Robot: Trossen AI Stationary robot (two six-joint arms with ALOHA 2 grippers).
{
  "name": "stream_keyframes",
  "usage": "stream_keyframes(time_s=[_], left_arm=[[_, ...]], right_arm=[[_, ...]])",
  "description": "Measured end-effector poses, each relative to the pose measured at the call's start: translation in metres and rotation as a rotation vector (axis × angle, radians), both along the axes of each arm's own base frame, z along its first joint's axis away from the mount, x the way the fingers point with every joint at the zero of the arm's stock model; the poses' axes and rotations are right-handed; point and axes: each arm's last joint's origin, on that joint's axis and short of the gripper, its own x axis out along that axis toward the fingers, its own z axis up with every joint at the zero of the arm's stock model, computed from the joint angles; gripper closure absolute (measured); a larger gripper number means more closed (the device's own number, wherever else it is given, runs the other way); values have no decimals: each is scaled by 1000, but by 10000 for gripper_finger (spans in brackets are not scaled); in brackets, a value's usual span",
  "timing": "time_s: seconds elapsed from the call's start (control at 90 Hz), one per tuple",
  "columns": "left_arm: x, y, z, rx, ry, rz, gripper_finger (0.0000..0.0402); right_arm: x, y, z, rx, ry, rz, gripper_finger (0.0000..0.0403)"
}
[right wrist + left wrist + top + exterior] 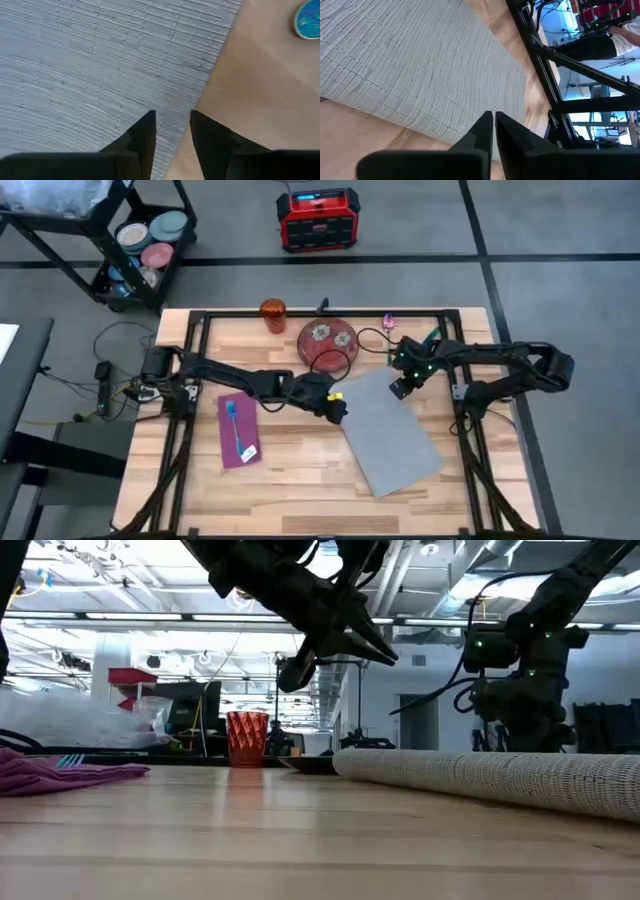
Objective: Set table place
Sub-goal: Prepare the gray placemat
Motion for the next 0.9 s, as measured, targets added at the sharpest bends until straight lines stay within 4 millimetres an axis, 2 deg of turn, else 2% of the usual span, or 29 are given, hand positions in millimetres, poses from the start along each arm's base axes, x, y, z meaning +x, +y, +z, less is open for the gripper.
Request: stream_keyframes(time_s=[0.156, 0.378, 0.478, 0.633, 0.9], left_arm=[[0, 0, 0, 6, -1, -3, 399], [0, 0, 0, 10, -1, -6, 399], [0, 0, 0, 12, 4, -15, 399], [-2, 0, -3, 11, 30, -19, 399], [-3, 0, -4, 17, 44, -35, 399]], right_arm=[[2, 2, 0, 2, -7, 3, 328], [2, 2, 0, -1, -9, 10, 380], [2, 1, 0, -20, -20, 54, 388], [2, -4, 1, -39, -42, 55, 372], [-5, -21, 2, -59, -67, -39, 306]])
